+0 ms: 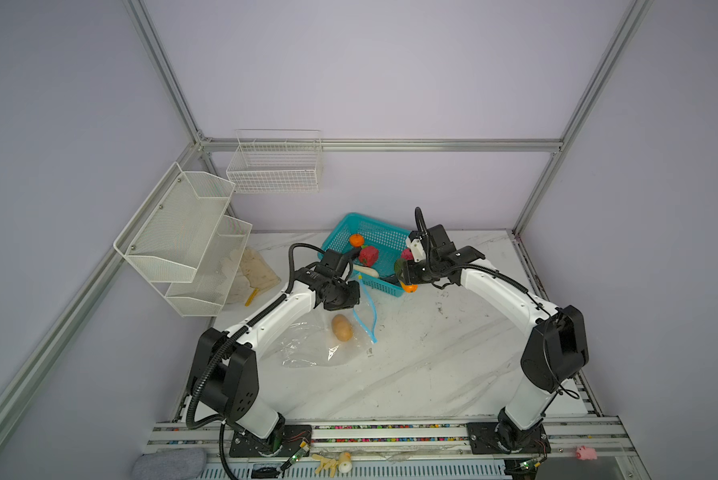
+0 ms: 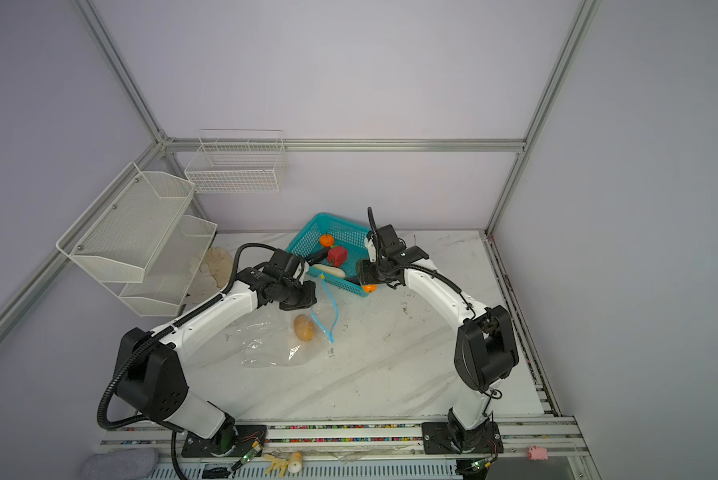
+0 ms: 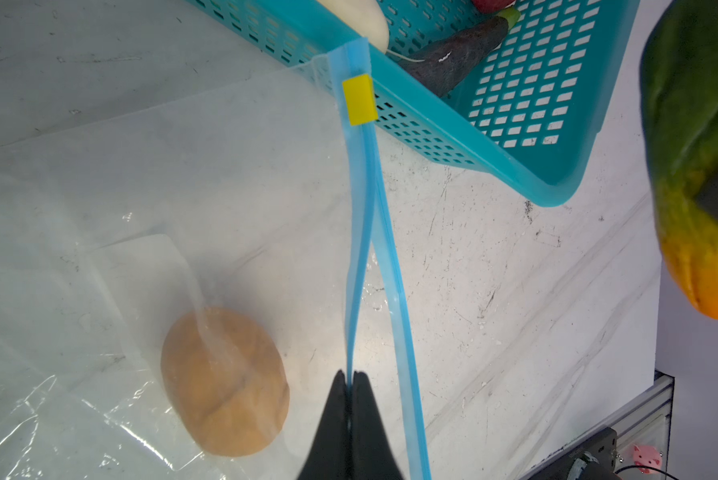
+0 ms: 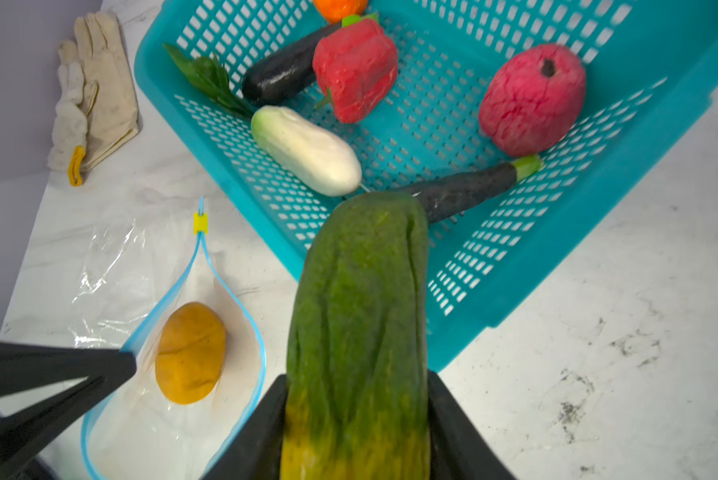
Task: Place the food in the zip-top bag and seal the zipper
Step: 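Carry the cucumber with the right gripper over the bag mouth beside the left gripper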
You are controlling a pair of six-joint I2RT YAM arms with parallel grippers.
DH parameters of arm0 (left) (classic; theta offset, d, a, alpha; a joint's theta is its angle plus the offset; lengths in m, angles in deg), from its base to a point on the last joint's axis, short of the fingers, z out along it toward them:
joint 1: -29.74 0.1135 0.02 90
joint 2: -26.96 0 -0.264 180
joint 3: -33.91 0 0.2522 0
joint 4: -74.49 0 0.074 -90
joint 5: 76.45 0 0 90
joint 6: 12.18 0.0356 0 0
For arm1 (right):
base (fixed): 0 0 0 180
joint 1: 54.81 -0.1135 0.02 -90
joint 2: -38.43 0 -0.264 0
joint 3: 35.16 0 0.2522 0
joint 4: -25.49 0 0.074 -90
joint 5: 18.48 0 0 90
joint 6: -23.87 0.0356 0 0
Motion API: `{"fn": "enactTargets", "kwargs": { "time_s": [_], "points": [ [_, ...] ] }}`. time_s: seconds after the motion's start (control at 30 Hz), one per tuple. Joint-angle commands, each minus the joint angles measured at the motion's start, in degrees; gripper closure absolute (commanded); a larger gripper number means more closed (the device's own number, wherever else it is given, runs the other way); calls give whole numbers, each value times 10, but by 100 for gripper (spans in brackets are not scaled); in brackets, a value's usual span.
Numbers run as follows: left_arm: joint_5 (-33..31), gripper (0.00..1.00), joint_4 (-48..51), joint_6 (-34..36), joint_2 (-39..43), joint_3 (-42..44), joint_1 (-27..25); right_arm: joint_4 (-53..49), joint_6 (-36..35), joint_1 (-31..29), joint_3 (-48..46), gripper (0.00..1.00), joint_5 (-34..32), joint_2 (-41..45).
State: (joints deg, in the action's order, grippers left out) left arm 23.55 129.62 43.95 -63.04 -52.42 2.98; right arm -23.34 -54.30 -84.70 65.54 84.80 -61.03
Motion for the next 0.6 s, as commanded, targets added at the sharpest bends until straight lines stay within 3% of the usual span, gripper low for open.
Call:
{"fn": "enactTargets", "kwargs": {
  "time_s": [0.0, 0.23, 0.57],
  "points": [
    [8, 100, -13, -2, 3, -39, -3, -24, -3, -15, -20, 52, 56, 23],
    [6, 100, -12, -2, 10, -36, -3, -21, -32, -38, -54, 51, 138, 41],
    [7, 100, -12, -7, 21, -33, -3, 5, -40, -77, -58, 52, 181, 13]
  ]
}}
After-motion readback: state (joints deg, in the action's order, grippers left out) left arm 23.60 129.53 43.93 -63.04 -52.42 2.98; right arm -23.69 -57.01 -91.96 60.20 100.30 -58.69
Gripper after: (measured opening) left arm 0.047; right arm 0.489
